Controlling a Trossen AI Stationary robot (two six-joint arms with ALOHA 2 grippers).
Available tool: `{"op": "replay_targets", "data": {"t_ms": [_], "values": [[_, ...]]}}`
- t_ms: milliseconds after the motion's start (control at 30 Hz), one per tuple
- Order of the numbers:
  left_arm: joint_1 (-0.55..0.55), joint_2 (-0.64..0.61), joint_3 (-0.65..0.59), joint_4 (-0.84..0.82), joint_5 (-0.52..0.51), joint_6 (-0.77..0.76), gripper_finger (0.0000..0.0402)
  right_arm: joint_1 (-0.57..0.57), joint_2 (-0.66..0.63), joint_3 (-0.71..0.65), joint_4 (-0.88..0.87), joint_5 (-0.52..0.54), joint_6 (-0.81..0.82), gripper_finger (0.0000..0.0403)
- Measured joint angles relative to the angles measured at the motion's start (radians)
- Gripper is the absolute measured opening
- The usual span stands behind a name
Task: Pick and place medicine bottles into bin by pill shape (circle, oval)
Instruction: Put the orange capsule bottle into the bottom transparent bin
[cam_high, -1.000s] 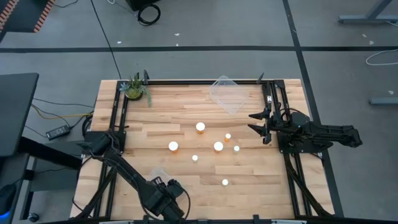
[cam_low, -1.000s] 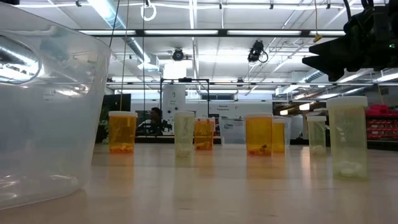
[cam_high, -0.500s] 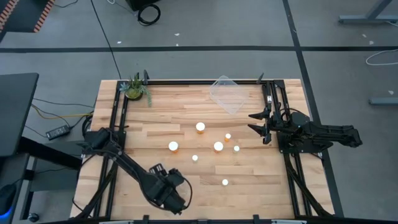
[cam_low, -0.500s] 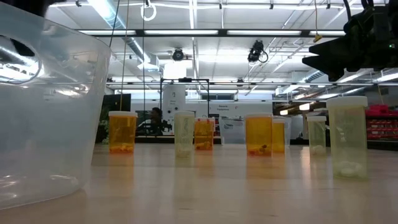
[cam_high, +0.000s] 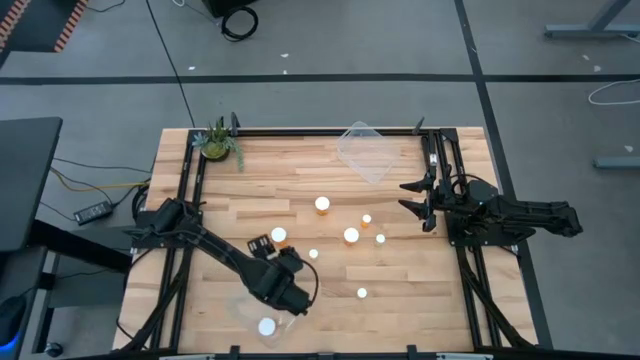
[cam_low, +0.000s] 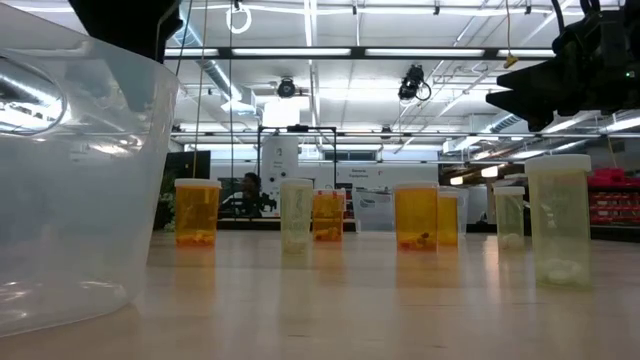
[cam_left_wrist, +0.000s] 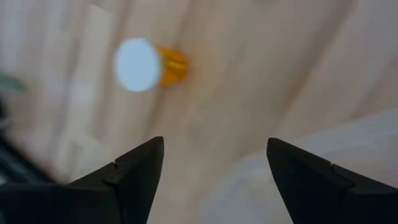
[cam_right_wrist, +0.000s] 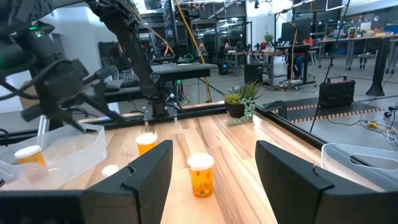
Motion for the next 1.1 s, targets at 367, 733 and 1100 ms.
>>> {"op": "replay_targets", "data": {"t_ms": [367, 733, 1100], "values": [[0.022, -0.042, -0.126, -0.078, -0.08, 0.07, 0.0284, 0.0, 0.0, 0.0, 0.0, 0.0, 0.0, 0.0237], [0.091, -0.272, -0.476, 0.148, -0.053, 0.069, 0.0236, 0.0, 0.0, 0.0, -0.017, 0.0, 0.0, 0.0237], [0.22, -0.427, -0.606, 0.399, -0.029, 0.075, 0.021, 0.0, 0.0, 0.0, -0.019, 0.0, 0.0, 0.0237]]}}
